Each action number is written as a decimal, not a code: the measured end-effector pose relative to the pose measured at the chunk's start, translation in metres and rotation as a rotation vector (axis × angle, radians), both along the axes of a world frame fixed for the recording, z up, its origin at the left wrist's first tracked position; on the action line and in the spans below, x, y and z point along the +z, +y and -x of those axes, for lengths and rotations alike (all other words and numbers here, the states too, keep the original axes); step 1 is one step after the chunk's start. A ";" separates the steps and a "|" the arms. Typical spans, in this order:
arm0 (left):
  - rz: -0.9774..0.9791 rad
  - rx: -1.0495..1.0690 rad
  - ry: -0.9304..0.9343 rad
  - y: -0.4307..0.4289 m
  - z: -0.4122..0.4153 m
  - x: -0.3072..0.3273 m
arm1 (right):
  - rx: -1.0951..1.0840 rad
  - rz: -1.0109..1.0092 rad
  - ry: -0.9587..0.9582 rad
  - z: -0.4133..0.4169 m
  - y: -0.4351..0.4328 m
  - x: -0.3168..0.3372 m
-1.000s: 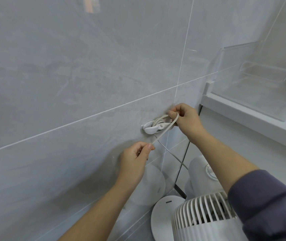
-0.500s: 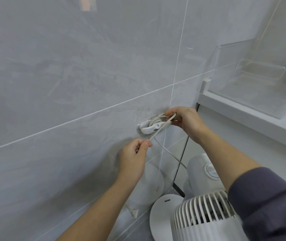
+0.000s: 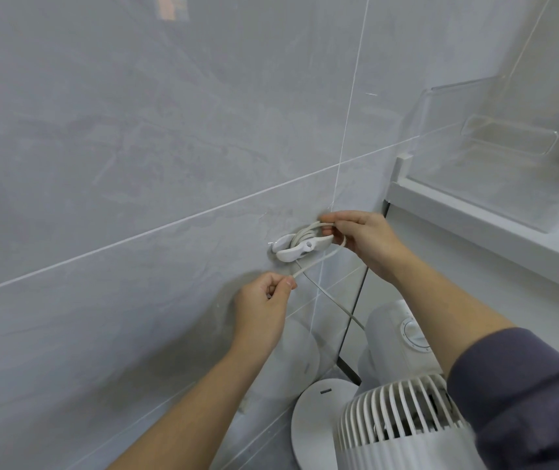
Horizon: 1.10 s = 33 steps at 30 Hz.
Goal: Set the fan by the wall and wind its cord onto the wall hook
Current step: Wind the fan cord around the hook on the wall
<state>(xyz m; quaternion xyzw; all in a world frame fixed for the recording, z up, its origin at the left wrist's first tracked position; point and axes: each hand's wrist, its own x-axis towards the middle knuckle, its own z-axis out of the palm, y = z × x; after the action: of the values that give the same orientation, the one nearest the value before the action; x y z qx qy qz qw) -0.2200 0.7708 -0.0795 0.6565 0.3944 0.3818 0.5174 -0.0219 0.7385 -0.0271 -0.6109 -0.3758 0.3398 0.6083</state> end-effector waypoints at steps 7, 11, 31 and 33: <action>0.004 -0.011 0.015 -0.003 -0.004 -0.005 | -0.163 0.056 -0.048 0.004 0.003 -0.003; -0.009 -0.002 0.041 -0.002 -0.004 -0.007 | -0.162 0.111 -0.115 0.006 0.005 -0.004; 0.017 -0.236 0.129 -0.001 -0.021 -0.002 | 0.080 0.356 -0.222 0.014 0.002 -0.003; 0.001 -0.216 0.158 0.000 -0.022 -0.001 | 0.113 0.364 -0.200 0.015 0.001 0.000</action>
<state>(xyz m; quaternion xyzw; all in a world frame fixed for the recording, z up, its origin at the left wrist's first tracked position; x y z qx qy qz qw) -0.1985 0.7712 -0.0807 0.7230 0.3609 0.2708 0.5232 -0.0365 0.7390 -0.0269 -0.7192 -0.4004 0.3735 0.4276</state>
